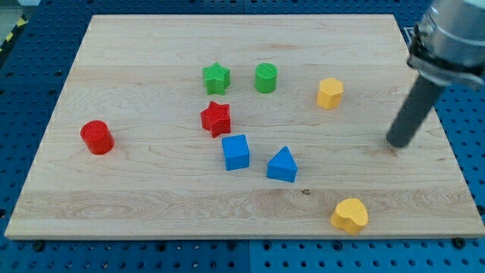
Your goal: Slightly move the yellow heart to the right
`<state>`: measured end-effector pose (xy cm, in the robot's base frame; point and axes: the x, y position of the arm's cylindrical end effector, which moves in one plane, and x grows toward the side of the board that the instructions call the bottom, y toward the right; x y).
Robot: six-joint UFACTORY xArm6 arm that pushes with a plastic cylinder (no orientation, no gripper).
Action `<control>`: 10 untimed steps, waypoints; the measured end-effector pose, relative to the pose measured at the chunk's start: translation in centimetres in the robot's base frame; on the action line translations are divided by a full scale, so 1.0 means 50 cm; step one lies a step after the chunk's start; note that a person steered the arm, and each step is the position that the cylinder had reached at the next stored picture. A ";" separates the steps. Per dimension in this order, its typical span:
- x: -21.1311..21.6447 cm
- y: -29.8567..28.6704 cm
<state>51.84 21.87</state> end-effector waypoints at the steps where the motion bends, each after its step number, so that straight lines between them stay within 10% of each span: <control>1: 0.120 0.000; 10: 0.114 -0.227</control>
<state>57.55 10.51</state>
